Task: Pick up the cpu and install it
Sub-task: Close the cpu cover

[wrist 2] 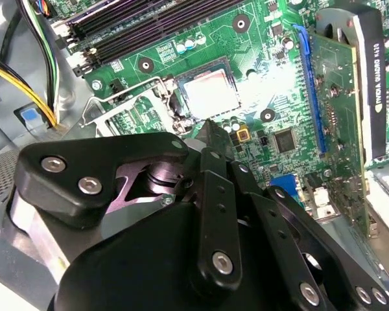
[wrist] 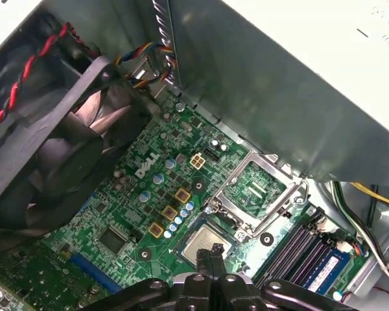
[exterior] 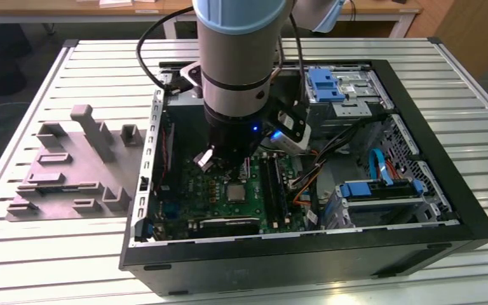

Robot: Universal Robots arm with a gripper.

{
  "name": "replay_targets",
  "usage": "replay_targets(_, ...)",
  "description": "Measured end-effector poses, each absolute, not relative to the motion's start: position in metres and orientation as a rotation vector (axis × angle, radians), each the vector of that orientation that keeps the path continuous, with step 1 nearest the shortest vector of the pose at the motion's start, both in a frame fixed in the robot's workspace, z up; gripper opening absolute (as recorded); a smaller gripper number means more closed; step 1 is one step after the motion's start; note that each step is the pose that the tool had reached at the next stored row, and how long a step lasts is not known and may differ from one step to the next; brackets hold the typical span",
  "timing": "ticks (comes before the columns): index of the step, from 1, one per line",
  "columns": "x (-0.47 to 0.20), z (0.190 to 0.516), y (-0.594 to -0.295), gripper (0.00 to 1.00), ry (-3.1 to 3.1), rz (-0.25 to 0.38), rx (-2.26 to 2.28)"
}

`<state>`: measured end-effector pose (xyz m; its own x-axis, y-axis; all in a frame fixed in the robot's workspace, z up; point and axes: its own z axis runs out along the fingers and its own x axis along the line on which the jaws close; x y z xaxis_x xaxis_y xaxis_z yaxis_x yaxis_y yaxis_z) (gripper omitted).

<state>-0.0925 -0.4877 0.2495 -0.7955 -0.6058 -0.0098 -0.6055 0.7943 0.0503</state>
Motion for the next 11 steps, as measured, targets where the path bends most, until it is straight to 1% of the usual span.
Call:
replay_targets(8, -0.0925, 0.2488, -0.4877, 0.11, -2.900, -0.080, 1.180)
replay_targets(11, -0.0882, 0.2485, -0.4877, 0.11, -2.893, -0.091, 1.204)
